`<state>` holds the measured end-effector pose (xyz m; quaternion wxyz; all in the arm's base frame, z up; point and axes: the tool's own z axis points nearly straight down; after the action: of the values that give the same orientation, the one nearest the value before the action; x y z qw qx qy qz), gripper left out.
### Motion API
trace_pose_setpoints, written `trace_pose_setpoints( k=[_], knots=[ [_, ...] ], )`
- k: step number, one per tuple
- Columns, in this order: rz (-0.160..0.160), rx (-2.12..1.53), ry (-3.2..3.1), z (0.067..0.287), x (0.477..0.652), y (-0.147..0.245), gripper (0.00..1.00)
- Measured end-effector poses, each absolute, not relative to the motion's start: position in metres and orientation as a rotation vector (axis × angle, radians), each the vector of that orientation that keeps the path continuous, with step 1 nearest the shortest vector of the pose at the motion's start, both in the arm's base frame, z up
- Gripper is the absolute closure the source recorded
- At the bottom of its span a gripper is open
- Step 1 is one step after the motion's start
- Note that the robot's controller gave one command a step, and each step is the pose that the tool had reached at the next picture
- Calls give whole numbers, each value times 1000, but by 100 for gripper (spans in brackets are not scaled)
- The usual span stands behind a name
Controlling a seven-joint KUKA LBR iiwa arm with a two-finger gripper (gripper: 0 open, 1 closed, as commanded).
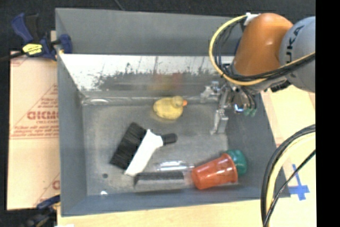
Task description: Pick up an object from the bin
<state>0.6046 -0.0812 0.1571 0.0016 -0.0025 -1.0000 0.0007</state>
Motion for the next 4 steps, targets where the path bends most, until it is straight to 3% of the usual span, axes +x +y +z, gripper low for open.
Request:
trace_pose_setpoints(
  k=[1,2,3,4],
  knots=[
    [4,-5,-3146,162,607,-81,0],
    [6,49,-3157,84,641,-12,0],
    [9,72,-3152,104,647,0,0],
    [1,-258,-3153,105,638,40,0]
  ],
)
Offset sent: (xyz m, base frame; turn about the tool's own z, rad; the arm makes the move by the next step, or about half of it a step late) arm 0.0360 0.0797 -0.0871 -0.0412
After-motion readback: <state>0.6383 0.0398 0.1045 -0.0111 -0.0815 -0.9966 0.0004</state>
